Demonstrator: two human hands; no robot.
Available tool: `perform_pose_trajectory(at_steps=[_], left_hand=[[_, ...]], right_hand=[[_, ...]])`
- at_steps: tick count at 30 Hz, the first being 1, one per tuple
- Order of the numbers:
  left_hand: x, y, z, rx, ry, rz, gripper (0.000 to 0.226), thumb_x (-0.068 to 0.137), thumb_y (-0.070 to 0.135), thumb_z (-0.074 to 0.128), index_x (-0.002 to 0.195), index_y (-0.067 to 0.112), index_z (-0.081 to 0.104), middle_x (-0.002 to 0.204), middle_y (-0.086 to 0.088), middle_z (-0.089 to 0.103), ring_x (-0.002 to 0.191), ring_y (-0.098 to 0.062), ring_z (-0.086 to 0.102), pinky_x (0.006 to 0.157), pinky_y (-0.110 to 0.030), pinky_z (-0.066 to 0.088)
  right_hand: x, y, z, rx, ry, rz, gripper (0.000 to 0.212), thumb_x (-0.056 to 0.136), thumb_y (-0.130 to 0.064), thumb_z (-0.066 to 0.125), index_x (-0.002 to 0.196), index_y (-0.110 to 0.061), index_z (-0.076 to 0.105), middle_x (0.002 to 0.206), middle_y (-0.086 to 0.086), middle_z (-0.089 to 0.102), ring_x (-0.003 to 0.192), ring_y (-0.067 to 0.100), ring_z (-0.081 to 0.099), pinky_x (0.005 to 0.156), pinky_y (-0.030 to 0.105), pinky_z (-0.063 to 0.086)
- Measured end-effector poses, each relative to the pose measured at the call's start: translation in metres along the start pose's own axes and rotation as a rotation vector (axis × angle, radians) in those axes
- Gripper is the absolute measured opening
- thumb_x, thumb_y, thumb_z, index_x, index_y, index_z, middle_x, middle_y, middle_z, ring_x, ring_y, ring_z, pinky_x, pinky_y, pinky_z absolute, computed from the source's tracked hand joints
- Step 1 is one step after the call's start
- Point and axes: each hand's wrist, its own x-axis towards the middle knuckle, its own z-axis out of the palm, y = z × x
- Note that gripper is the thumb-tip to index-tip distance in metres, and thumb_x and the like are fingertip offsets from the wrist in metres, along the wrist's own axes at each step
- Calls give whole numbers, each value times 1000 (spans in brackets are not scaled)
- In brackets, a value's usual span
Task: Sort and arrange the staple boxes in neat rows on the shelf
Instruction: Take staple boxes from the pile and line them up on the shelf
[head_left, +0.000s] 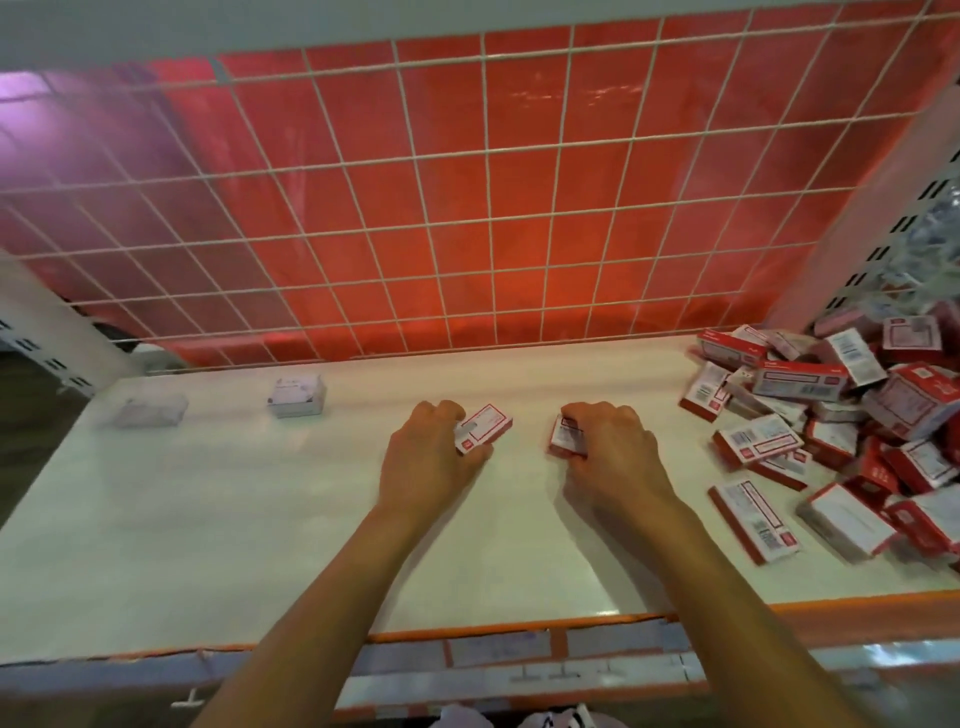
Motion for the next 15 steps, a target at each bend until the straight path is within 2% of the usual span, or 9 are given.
perform_pose_trajectory(at_steps=[5,8,10,13,15], left_hand=[[-8,-2,-3,117,25,-27,68,83,61,57,137,25,36,122,-3,57,102,-26,59,77,-32,47],[-9,-3,0,173,-22,-24,76,83,69,49,144,29,25,126,-1,57,104,-24,61,80,-33,50],[-9,-4,1,186,-80,20,77,84,72,43,146,30,23,128,-2,58,105,-25,61,82,-34,51],[-5,-7,-4,96,-148,102,54,96,51,38,144,26,33,132,-6,58,110,-28,59,87,-36,50],[-1,-10,-9,115,-87,159,44,97,32,41,140,26,40,130,-3,57,111,-25,57,87,-35,49]], right_hand=[[-2,-17,6,15,-23,0,43,82,-11,55,122,-26,53,115,0,59,108,23,46,86,38,41],[-4,-24,6,30,-23,-5,40,84,-13,56,122,-25,54,116,0,59,108,22,47,85,37,41],[-4,-27,5,38,-27,-17,40,86,-14,55,125,-22,54,118,2,58,108,24,47,86,36,41],[-5,-28,3,57,-14,-29,36,88,-16,55,124,-17,55,117,7,55,107,26,49,87,36,43],[-5,-28,3,106,-2,-15,28,88,-19,57,115,-17,60,109,6,58,99,25,53,80,31,44]])
